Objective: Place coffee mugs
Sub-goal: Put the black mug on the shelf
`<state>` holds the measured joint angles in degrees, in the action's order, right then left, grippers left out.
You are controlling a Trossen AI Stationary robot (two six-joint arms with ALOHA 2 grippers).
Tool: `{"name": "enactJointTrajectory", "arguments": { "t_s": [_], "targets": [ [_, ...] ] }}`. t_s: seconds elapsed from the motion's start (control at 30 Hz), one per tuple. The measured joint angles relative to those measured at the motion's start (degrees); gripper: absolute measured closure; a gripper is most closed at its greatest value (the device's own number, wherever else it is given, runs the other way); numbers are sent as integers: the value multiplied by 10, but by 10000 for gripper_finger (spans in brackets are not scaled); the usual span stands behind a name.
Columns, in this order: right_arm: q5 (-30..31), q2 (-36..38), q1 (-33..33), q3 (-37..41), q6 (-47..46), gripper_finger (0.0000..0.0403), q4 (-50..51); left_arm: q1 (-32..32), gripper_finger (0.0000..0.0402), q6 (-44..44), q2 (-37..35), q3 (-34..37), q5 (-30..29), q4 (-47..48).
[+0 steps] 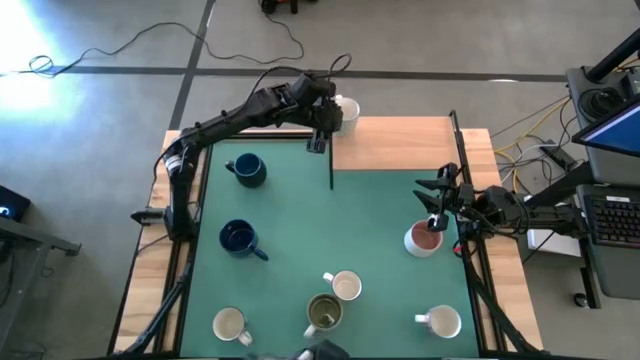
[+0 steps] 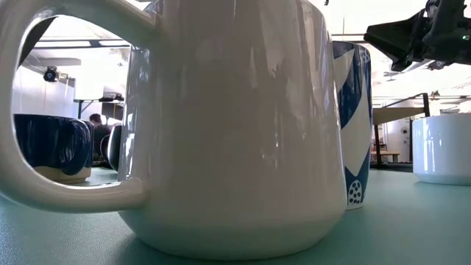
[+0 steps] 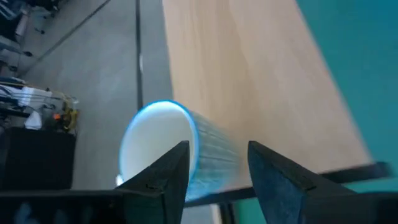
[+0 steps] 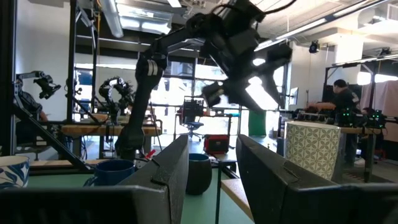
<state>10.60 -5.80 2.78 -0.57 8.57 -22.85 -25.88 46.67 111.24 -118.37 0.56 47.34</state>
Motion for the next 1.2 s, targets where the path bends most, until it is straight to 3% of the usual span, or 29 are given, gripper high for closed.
{"name": "enactJointTrajectory", "arguments": {
  "t_s": [0.33,0.5,0.67,0.97,1.2],
  "targets": [
    [0,0,0,0,0,280,0,27,244,-190,-30,0,4,209],
    [0,0,0,0,0,280,0,53,244,-261,-60,24,-23,255],
    [0,0,0,0,0,280,0,65,244,-319,-120,133,-44,231],
    [0,0,0,0,0,280,1,67,244,-396,-278,410,-57,64],
    [0,0,0,0,0,280,1,67,244,-522,-338,509,-92,79]
  ]
}}
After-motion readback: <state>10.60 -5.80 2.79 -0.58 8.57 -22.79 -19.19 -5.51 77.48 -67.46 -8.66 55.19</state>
